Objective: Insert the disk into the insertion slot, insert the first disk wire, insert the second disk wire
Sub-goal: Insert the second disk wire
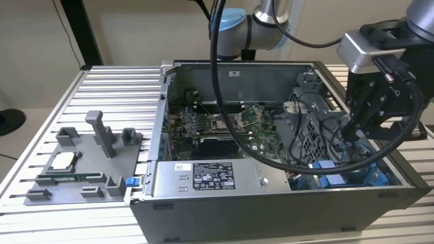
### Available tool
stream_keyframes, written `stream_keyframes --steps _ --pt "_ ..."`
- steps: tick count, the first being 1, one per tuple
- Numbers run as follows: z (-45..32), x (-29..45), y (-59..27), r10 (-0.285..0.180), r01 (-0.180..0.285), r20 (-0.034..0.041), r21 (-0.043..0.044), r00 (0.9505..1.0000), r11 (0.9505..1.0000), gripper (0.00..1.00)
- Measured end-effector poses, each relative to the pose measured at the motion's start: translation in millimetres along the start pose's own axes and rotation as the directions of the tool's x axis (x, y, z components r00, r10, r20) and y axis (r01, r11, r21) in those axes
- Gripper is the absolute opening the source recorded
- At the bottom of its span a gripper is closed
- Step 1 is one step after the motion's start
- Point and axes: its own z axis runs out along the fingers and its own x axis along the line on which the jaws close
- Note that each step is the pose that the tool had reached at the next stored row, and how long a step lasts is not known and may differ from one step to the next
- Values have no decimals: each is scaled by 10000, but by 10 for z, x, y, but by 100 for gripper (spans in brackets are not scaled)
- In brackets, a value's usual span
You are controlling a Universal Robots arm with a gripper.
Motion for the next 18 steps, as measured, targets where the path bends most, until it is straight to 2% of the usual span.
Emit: stream_keyframes --steps 2,4,9,11,13,15,17,18 --pt "11 5 40 -21 21 -1 147 10000 9999 0" --pt "34 8 58 -32 32 -4 217 10000 9998 0" --pt "103 17 61 -36 37 -37 231 10000 9997 0" --pt "104 17 60 -34 35 -45 223 10000 9997 0" --pt "103 17 56 -17 18 -120 90 9999 10000 0" --pt "103 17 56 -17 19 -121 90 9999 10000 0" --pt "41 7 53 -19 20 -123 90 9999 10000 0" --pt "40 8 52 -19 20 -123 90 9999 10000 0"
